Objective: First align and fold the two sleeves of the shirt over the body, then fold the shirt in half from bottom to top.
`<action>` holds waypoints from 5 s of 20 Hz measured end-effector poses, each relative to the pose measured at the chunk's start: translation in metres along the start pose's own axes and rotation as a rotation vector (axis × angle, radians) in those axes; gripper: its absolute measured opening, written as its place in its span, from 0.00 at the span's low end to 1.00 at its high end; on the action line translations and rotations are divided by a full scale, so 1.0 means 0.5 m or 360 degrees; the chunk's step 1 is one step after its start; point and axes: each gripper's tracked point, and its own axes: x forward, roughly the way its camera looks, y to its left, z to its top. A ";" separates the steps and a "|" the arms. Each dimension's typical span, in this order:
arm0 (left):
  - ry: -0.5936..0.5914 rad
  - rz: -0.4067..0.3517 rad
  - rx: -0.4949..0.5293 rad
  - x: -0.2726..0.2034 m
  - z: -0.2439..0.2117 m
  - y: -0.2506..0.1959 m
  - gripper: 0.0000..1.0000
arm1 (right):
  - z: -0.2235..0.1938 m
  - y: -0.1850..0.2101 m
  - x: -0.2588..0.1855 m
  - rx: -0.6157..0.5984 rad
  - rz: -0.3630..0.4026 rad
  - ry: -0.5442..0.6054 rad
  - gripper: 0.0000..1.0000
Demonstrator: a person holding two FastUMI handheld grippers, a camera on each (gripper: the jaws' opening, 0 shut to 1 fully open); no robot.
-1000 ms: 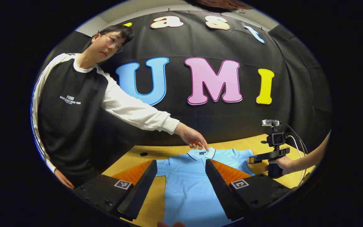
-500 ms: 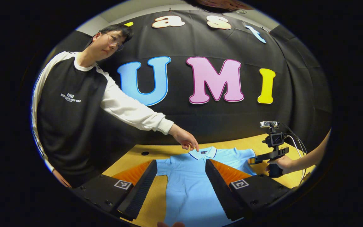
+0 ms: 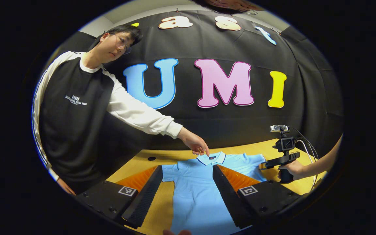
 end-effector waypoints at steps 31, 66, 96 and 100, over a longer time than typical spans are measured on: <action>0.0012 0.0023 -0.0006 -0.002 -0.010 0.010 0.98 | 0.042 0.009 -0.010 -0.0184 0.0004 -0.0046 0.10; 0.0060 0.0184 -0.0151 -0.058 -0.079 0.154 0.98 | -0.047 0.521 -0.054 -0.1124 0.0548 0.0029 0.05; 0.0018 0.0143 -0.0167 -0.053 -0.062 0.141 0.98 | 0.250 0.454 -0.282 -0.0709 0.0611 -0.0585 0.98; 0.0008 0.0072 -0.0158 0.016 -0.054 0.114 0.98 | 0.329 0.371 -0.400 -0.0022 0.0765 -0.0688 0.97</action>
